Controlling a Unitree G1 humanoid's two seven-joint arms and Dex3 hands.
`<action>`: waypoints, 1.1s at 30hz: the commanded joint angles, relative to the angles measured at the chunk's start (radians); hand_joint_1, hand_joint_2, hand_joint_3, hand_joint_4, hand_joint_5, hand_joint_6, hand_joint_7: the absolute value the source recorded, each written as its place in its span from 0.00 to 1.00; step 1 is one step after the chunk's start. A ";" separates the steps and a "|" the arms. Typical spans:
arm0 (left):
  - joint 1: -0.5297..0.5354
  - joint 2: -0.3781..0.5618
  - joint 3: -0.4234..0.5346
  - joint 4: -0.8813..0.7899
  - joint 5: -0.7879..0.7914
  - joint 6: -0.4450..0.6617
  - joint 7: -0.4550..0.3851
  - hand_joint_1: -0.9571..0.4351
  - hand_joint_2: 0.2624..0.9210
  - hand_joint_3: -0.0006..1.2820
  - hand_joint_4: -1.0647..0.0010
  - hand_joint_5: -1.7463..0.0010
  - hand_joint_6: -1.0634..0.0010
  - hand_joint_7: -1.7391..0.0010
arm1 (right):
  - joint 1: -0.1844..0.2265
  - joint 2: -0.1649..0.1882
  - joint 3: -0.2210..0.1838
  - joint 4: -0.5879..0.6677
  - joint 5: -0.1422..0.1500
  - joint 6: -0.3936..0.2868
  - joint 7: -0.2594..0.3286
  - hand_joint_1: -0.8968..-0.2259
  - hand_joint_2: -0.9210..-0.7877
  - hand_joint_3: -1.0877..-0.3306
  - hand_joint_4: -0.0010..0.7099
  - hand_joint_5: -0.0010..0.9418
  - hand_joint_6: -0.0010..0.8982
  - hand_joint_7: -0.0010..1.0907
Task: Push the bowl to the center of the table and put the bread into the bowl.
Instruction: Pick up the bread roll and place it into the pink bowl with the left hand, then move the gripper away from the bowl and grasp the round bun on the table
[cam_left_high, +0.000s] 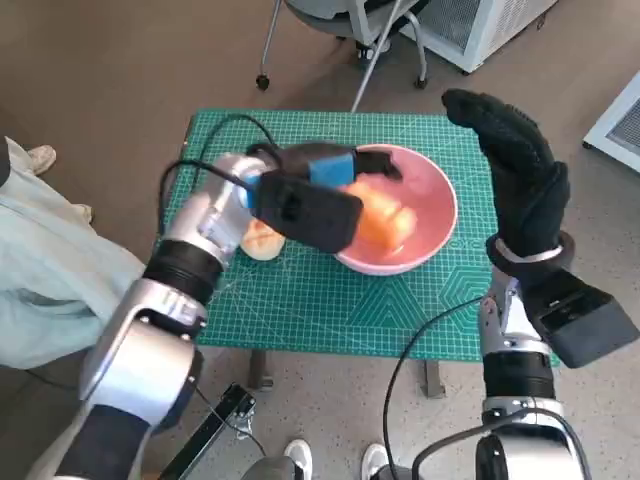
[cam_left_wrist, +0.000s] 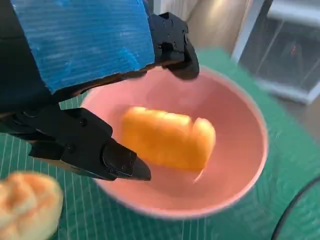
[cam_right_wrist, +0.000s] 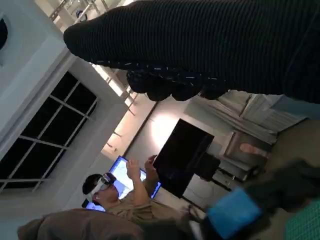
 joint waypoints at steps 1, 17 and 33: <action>0.048 0.067 0.060 -0.087 -0.063 -0.032 -0.007 0.55 0.82 0.02 0.92 1.00 0.94 0.73 | 0.023 -0.002 0.000 0.009 -0.011 0.005 -0.008 0.47 0.00 0.54 0.53 0.00 0.05 0.72; 0.191 0.270 0.156 -0.389 -0.144 0.072 -0.124 0.66 0.85 0.00 0.84 0.99 0.71 0.95 | 0.030 -0.007 0.000 -0.010 -0.005 0.017 -0.008 0.48 0.00 0.54 0.52 0.00 0.05 0.72; 0.241 0.305 0.087 -0.336 -0.066 0.157 -0.141 0.65 0.84 0.00 0.84 1.00 0.70 0.98 | 0.018 -0.007 0.006 0.004 0.000 0.019 0.003 0.49 0.00 0.53 0.52 0.00 0.05 0.71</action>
